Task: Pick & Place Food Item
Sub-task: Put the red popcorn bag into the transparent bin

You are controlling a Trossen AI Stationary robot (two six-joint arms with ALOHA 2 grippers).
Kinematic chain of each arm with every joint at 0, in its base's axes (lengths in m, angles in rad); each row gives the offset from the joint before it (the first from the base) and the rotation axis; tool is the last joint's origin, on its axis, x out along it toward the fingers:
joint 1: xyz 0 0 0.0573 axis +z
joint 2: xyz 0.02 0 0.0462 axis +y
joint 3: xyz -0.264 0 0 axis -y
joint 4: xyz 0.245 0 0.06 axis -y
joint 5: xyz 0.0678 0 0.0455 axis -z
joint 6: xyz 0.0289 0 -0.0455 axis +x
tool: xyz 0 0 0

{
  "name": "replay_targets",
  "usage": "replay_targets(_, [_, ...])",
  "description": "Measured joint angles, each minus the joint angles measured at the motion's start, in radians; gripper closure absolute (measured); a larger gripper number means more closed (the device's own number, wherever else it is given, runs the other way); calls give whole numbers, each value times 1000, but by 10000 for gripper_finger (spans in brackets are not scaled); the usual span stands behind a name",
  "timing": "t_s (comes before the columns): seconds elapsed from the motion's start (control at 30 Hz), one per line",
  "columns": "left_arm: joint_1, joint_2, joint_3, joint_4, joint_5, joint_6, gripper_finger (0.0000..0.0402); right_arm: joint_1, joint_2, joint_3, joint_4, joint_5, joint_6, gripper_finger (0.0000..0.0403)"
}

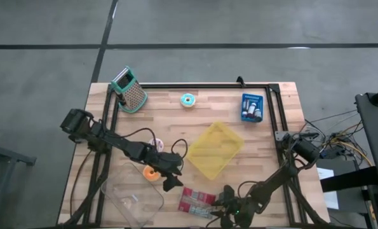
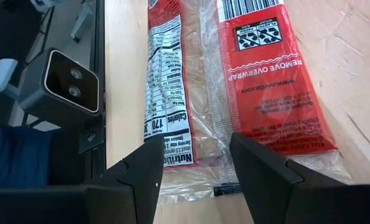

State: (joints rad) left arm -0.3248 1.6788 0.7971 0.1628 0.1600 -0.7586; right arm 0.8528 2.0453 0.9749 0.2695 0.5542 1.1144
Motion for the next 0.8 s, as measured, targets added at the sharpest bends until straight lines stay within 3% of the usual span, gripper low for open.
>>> replay_targets(0.27, [0,49,2,10,2,-25,99,0,1,-2,-2,23,-15,216])
replay_targets(0.6, [0,139,29,107,130,-91,99,0,2,-1,-1,25,-16,216])
replay_targets(0.8, [0,167,42,107,138,-130,99,0,2,-2,-1,25,-18,216])
